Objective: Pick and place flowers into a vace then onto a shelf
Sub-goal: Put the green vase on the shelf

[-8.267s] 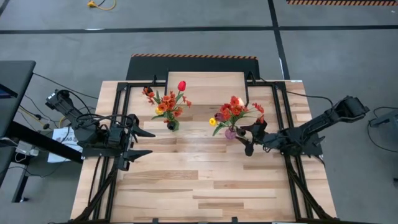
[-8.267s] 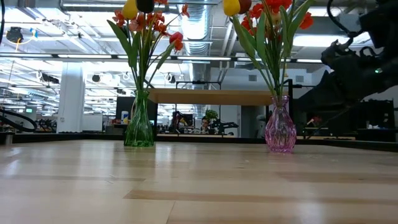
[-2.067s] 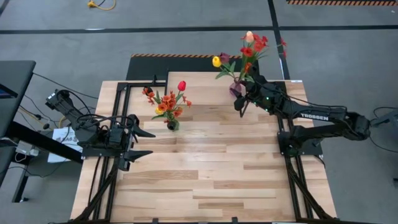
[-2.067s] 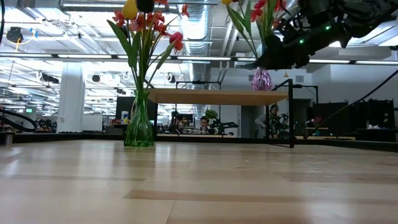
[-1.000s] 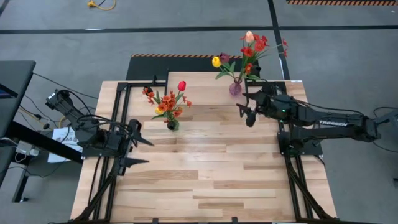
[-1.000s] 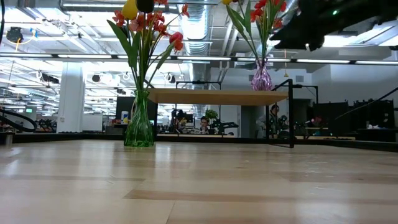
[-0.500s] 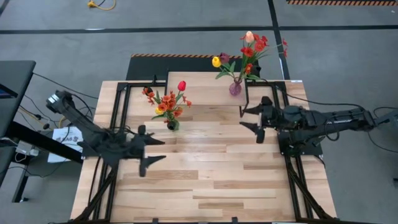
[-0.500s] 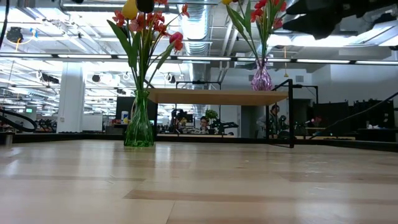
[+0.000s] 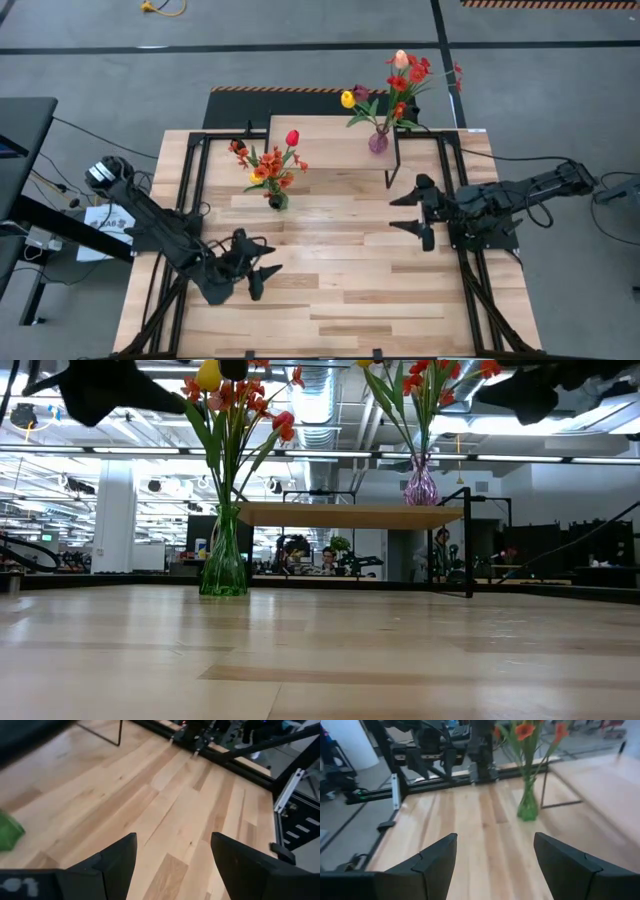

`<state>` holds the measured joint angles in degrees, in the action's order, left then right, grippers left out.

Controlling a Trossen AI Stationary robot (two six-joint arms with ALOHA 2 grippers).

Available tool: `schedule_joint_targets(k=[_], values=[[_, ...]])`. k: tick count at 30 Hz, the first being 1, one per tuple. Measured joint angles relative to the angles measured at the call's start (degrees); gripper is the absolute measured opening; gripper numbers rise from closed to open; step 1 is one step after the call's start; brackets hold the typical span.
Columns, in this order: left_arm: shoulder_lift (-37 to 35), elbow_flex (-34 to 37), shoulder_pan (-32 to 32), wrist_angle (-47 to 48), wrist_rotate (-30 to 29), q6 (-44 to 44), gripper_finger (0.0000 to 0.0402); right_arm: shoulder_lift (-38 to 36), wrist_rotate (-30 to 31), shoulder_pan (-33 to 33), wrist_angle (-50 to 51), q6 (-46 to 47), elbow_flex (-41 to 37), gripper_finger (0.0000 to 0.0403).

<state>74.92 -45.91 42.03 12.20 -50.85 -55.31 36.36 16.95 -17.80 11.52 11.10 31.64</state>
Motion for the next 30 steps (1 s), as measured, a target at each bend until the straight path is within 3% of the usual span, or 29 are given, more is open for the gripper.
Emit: schedule_joint_targets(k=[4,12,15,20,24,30], values=[[3.7,0.0,0.5,-0.1,-2.8,-2.8,0.0245,0.0,1.1,-3.2,2.3,4.2,0.0,0.0258],[14.4,0.0,0.7,-0.1,-17.7,-6.0,0.0245,0.0,2.8,-12.2,3.5,9.4,0.0,0.0258],[18.3,0.0,0.5,0.0,-25.3,-7.9,0.0245,0.4,11.5,-16.8,0.3,9.8,-1.5,0.0258],[22.1,0.0,-0.5,0.4,-34.7,-10.5,0.0245,0.5,35.4,-23.2,-3.3,9.5,-7.4,0.0258],[23.7,0.0,-3.2,0.4,-34.3,-10.5,0.0245,0.5,46.7,-24.9,-5.2,10.7,-11.6,0.0258],[24.7,0.1,-7.2,-2.6,-23.7,-8.1,0.0244,0.4,47.4,-25.0,-5.4,13.3,-13.1,0.0258]])
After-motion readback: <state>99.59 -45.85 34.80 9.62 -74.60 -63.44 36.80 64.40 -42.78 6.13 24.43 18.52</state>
